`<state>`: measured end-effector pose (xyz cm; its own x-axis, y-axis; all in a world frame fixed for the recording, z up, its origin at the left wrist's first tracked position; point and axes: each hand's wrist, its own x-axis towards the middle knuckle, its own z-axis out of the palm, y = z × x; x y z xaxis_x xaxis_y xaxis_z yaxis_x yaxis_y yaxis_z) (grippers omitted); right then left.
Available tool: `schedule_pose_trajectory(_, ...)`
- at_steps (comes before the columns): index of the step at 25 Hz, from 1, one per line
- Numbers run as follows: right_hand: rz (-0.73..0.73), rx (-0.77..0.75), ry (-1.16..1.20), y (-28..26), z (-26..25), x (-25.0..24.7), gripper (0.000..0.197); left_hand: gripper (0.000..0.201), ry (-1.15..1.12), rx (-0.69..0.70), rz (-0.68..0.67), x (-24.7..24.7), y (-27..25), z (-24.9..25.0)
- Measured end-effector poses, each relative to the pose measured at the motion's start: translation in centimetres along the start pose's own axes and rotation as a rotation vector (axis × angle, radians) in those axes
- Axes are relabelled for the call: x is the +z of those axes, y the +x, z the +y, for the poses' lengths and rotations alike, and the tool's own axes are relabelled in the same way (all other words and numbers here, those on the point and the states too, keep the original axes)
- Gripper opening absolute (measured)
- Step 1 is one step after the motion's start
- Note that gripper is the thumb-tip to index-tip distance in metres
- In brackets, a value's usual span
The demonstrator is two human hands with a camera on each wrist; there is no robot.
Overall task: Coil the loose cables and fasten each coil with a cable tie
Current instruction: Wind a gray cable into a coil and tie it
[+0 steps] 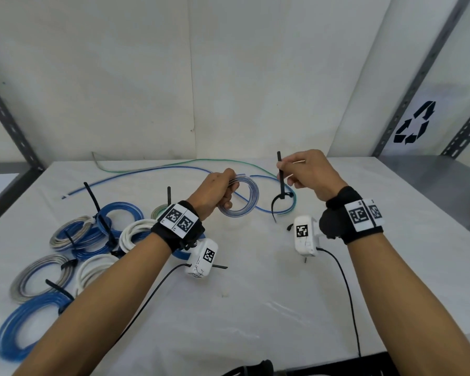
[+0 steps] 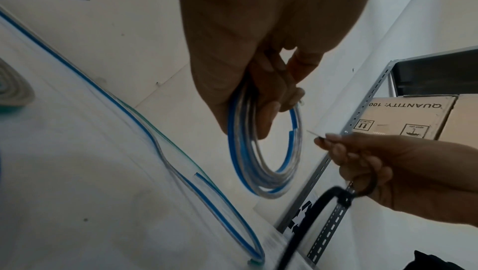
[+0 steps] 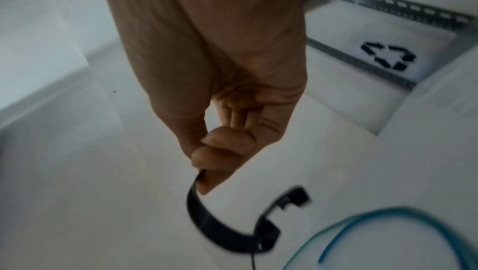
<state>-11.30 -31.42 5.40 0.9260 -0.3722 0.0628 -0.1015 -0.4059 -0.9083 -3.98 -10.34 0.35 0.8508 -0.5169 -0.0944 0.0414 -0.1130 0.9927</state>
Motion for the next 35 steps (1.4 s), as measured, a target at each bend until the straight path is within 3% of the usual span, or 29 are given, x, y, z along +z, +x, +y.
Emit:
schedule_pose_trajectory(6, -0.026, -0.015, -0.012, -0.3, -1.1, 2.2, 0.010, 0.041, -0.023, 0.058, -0.006, -0.3, -0.5, 0.8)
schedule_pose_trajectory(10, -0.048, -0.190, 0.411, -1.3, -2.2, 3.9, 0.008, 0.034, -0.030, 0.083, 0.056, -0.6, -0.8, 1.4)
schedule_pose_trajectory(17, -0.077, -0.495, 0.388, -2.3, -2.7, 8.9, 0.009, 0.011, -0.169, 0.136, 0.151, -3.1, -0.9, 2.2)
schedule_pose_trajectory(19, -0.115, -0.549, 0.393, -2.8, -2.8, 9.3, 0.007, 0.014, -0.183, 0.164, 0.177, -4.1, -1.0, 2.4)
schedule_pose_trajectory(22, -0.210, -0.492, 0.397, -3.0, -3.5, 9.9, 0.007, 0.031, -0.120, 0.309, 0.183, -5.5, -1.3, 2.5)
schedule_pose_trajectory(26, -0.306, -0.322, 0.364, -2.1, -4.0, 11.2, 0.022, 0.022, 0.079, 0.471, 0.227, -6.0, -1.9, 2.5)
schedule_pose_trajectory(29, -0.395, -0.233, 0.379, -1.7, -4.1, 11.9, 0.024, 0.021, 0.114, 0.502, 0.226, -6.4, -2.1, 2.4)
schedule_pose_trajectory(35, -0.405, -0.141, 0.425, -1.3, -4.2, 11.6, 0.023, 0.020, 0.161, 0.517, 0.232, -6.4, -2.5, 1.9)
